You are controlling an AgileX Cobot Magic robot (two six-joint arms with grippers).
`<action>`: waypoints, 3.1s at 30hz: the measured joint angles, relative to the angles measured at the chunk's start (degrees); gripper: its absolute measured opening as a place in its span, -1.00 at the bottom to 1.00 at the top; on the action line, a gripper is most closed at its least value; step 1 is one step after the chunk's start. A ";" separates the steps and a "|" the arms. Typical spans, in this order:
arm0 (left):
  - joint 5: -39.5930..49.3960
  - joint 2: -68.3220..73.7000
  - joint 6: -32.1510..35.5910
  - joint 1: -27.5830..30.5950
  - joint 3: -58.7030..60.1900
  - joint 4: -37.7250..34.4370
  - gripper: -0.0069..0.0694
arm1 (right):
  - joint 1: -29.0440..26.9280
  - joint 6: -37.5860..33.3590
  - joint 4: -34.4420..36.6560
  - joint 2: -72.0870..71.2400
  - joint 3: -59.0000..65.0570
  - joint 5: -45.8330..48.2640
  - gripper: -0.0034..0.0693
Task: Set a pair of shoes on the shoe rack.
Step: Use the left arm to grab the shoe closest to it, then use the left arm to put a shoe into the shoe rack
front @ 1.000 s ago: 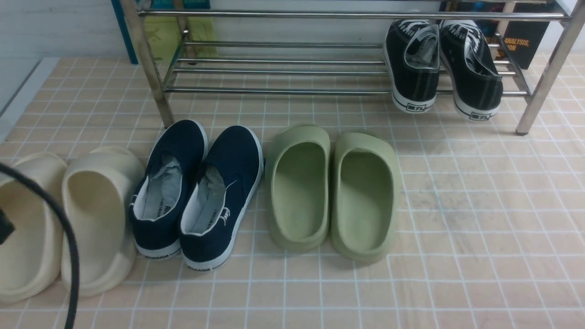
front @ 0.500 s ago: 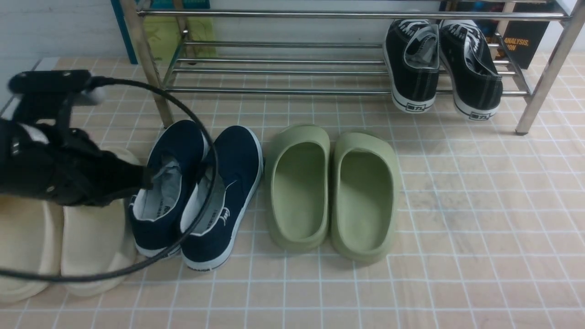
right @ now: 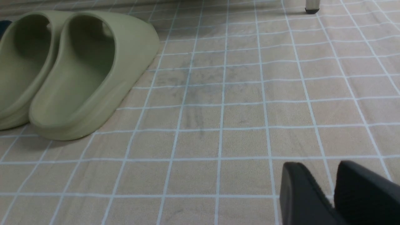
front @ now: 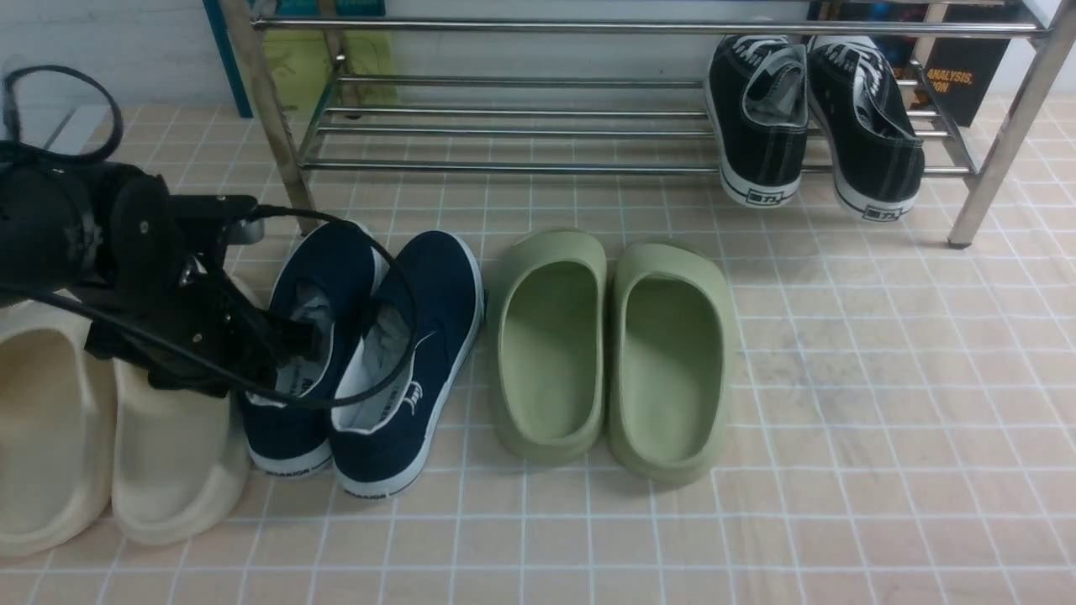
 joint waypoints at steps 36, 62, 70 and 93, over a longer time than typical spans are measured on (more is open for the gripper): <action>-3.64 -0.92 -6.00 -0.18 -14.91 -5.91 -0.69 | 0.00 0.00 -0.08 0.00 0.00 0.00 -0.26; -0.68 28.07 -7.37 -0.18 -51.05 -8.91 -0.69 | 0.00 0.00 -0.03 0.00 0.00 0.00 -0.25; -3.87 28.42 -9.12 -0.53 -51.08 -12.63 -0.61 | 0.00 0.00 -0.03 0.00 0.00 0.00 -0.25; 16.83 16.79 5.87 -0.53 -52.59 -12.95 -0.17 | 0.00 -0.05 -0.03 0.00 0.00 0.00 -0.25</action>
